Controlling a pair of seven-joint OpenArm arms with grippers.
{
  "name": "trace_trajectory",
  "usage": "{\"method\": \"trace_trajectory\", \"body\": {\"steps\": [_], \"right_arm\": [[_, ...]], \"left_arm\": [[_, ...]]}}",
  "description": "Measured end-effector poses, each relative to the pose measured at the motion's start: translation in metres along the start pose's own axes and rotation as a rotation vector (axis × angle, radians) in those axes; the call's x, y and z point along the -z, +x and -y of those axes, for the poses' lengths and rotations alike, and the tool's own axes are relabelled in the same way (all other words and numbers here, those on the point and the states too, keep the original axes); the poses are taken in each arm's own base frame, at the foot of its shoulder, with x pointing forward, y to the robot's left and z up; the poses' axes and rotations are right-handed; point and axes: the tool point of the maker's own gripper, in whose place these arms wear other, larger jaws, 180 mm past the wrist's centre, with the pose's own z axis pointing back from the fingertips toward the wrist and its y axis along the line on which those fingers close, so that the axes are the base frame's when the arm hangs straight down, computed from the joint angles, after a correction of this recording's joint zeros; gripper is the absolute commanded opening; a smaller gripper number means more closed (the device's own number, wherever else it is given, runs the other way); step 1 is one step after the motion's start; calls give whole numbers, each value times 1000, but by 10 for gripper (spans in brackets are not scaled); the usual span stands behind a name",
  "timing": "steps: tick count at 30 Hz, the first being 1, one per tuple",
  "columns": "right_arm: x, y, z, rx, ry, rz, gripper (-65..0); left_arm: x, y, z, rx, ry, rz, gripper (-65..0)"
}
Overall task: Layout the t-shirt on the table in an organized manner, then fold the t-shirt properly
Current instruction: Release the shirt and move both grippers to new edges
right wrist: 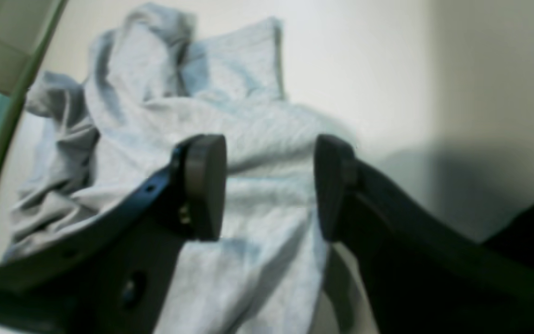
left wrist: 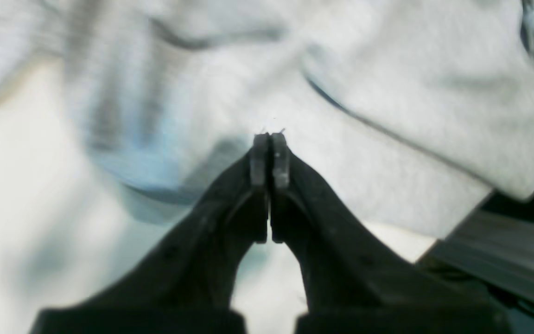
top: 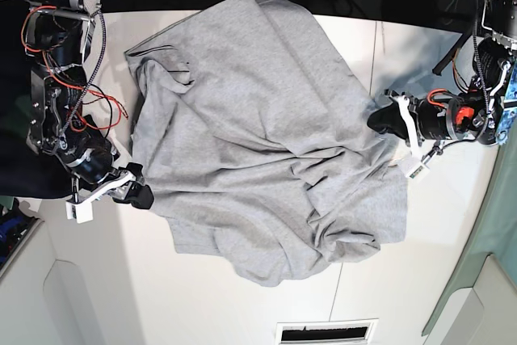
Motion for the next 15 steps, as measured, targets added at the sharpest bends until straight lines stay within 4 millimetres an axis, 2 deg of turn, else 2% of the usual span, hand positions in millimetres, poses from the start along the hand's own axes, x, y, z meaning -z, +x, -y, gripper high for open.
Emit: {"method": "trace_trajectory", "body": {"steps": [3, 8, 12, 15], "right_arm": [[-16, -9, -6, -10, 17, -20, -345], [-43, -42, -17, -62, 33, -131, -345], [-62, -69, -18, -79, 23, -169, -345], [-69, -89, -12, -59, 6, -201, -347]], "left_arm": [[0, -19, 13, 13, -13, -28, -638], [-2, -35, 25, -61, -20, 10, -497], [-4, -37, 26, -142, -19, 70, -497], [7, -47, 44, -183, -59, 74, -497]]}}
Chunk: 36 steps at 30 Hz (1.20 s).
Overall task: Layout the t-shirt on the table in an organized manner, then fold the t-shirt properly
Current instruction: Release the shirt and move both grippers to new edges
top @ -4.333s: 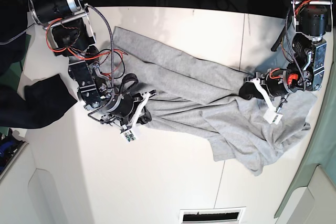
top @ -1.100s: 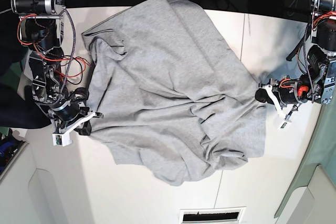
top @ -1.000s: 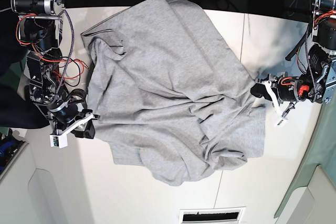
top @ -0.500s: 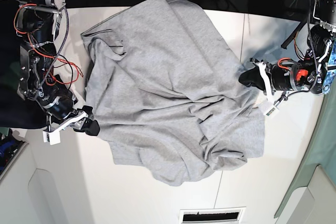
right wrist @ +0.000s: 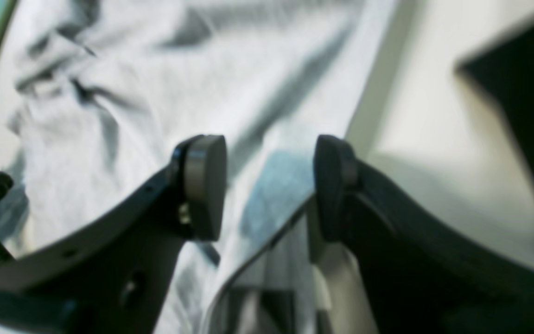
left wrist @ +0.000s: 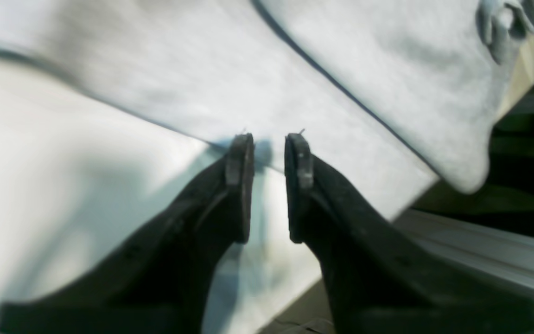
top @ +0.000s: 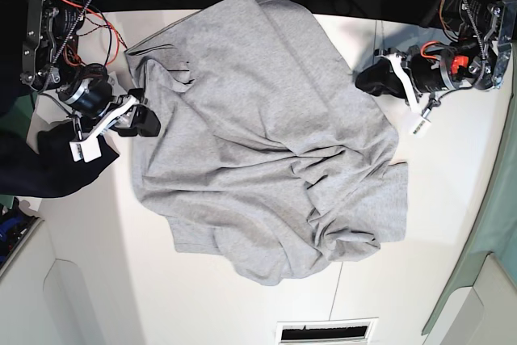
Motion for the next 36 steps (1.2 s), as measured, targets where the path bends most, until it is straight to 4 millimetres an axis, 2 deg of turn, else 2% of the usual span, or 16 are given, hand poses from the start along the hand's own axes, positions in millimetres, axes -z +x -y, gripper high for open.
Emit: {"method": "trace_trajectory", "body": {"steps": [3, 4, 8, 10, 14, 19, 23, 29, 33, 36], "right_arm": [[3, -14, 0, 26, 0, -19, -349], [6, -17, -1, 31, 4, -22, -370], [15, -28, -8, 13, 13, -40, -559], [16, -23, -9, 10, 15, -12, -649], [15, -7, -5, 8, 7, 30, -650], [9, 23, 6, 20, -17, 106, -650], [-3, 45, 19, 16, -49, 161, -650], [-18, 55, 40, -14, -96, 169, -647], [-22, 58, 46, -26, -109, 170, -484], [-24, 59, 48, -24, -113, 174, -446]], "left_arm": [[14, -16, 14, -18, -16, -15, -497], [17, -18, 16, -19, -14, -9, -498], [23, -18, 17, -1, 15, 14, -511], [26, -17, 13, -9, 38, 25, -567], [27, -20, 3, -33, 81, 26, -648], [29, -24, -4, -31, 88, 18, -650], [28, -22, -17, -66, 91, 35, -650], [13, -20, -48, -68, 138, 31, -650], [1, -16, -64, -35, 182, 4, -650], [-9, -11, -78, -15, 226, -11, -650]]}}
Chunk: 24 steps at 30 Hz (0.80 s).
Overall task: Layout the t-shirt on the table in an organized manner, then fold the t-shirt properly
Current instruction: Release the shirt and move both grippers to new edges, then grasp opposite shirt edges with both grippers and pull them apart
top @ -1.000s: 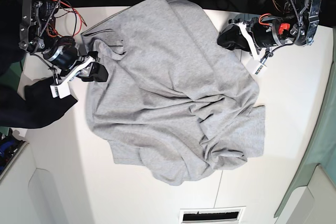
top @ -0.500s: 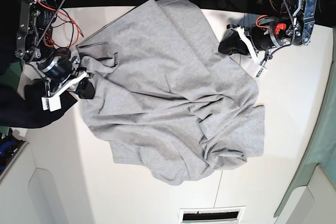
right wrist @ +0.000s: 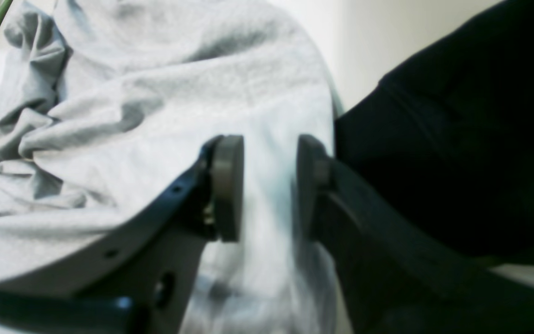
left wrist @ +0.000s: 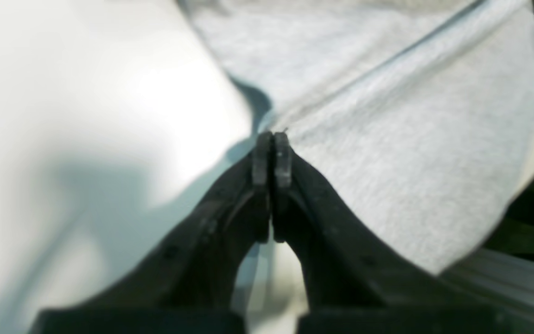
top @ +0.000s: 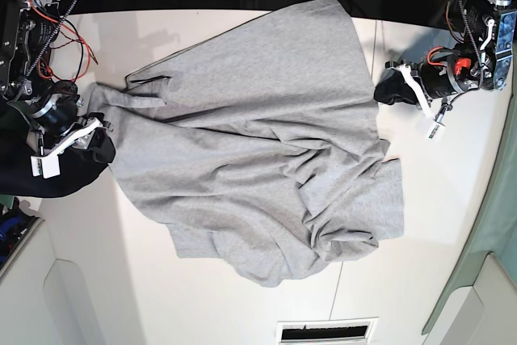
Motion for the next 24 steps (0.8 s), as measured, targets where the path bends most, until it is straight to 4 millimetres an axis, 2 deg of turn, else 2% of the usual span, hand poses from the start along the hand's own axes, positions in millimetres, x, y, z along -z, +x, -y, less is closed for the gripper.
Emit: {"method": "trace_trajectory", "body": {"steps": [4, 8, 10, 13, 14, 16, 19, 22, 24], "right_arm": [[-4, 5, 6, 30, -6, 25, -446], [-8, 23, 5, 87, 18, 123, -447], [-5, 30, 1, 85, 27, 139, -496], [8, 37, -17, 39, 50, 132, -650], [15, 40, -29, 17, 68, 127, -650], [30, 47, -58, -32, 122, 121, -650], [51, 51, -98, -165, 175, 82, -650], [66, 51, -123, -315, 193, 65, -650], [78, 42, -136, -408, 200, 22, -650]], "left_arm": [[-13, 4, -27, 54, 85, -37, -650], [-32, 4, -60, 98, 190, -68, -650], [-48, 6, -88, 76, 303, -75, -650], [-77, 0, -128, 61, 464, -130, -650], [-82, 0, -130, 54, 465, -131, -650], [-82, 6, -122, 69, 412, -109, -650], [-74, 34, -90, 90, 285, -22, -650], [-75, 65, -58, 147, 187, 56, -650], [-75, 78, -36, 212, 118, 87, -650]]}}
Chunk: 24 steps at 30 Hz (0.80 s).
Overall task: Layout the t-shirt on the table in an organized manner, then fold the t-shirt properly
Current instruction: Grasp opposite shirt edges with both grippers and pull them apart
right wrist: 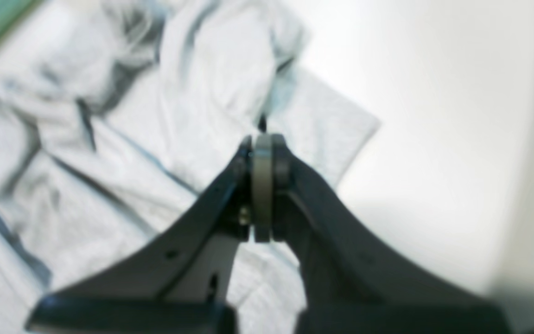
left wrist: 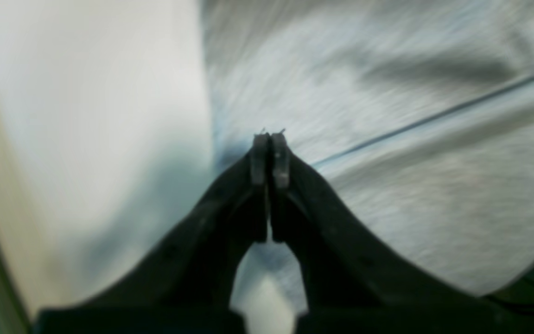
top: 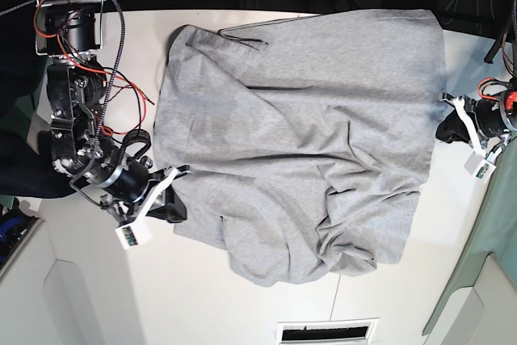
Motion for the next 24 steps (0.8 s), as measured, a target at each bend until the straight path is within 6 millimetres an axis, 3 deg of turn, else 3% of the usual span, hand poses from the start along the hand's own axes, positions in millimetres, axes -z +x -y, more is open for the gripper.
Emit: {"method": "trace_trajectory", "body": {"steps": [3, 6, 10, 14, 17, 24], "right_arm": [[27, -13, -23, -72, 57, -44, -650], [47, -37, -37, -121, 100, -88, -650], [54, -77, -26, -159, 85, -220, -650], [54, -80, -21, -183, 79, -235, -650], [51, -81, -13, -174, 70, -231, -650], [33, -85, 25, -182, 18, -250, -650]], "left_arm": [[0, 20, 31, 25, -111, 66, -650], [7, 24, 59, -32, -193, 94, -650], [23, -7, 101, -125, -279, 56, -650], [38, -48, 132, -158, -297, -30, -650], [48, -75, 134, -171, -269, -94, -650], [70, -77, 108, -286, -217, -50, -650]]}}
